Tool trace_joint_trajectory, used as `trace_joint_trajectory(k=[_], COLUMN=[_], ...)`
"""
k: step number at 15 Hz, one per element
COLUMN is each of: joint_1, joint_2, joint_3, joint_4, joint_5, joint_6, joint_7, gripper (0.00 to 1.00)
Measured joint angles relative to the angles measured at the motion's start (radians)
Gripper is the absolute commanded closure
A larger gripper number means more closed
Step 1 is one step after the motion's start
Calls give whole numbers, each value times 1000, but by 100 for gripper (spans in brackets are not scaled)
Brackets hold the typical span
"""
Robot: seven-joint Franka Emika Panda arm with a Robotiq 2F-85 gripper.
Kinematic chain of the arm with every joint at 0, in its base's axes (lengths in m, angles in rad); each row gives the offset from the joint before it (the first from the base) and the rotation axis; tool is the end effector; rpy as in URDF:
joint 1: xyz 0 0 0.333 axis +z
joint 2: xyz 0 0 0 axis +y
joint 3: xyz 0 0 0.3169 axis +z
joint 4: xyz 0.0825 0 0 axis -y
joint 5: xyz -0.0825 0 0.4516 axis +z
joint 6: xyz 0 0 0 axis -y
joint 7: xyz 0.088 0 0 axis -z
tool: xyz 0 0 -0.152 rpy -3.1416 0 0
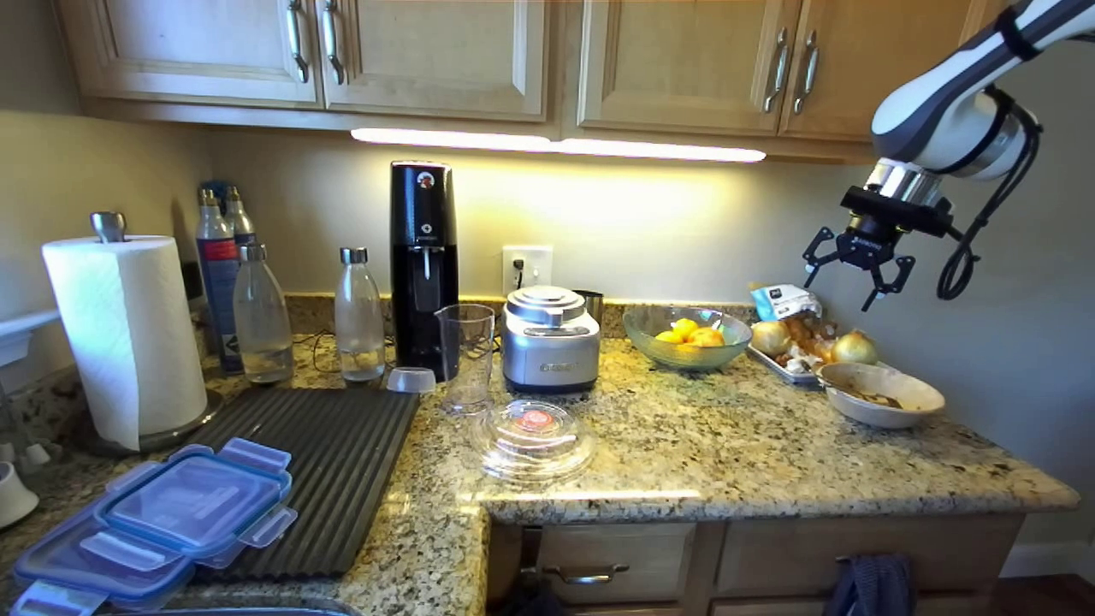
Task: Stack the white bowls together, then put the two forks on top of the bowls
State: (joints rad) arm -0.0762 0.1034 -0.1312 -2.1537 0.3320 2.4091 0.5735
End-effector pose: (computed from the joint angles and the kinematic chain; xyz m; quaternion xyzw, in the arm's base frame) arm 0.6166 -0.1179 0.2823 -0.8670 0.4793 -0.0542 0.1249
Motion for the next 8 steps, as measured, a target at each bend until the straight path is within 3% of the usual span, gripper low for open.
trace_joint_trajectory(k=[3, 8], joint_1=[7, 14], joint_2=[-9, -8], joint_3=[35, 50], joint_4=[0, 0], joint_5=[-27, -47], joint_6=[-45, -48], joint_7=[-79, -92], gripper=[0, 0])
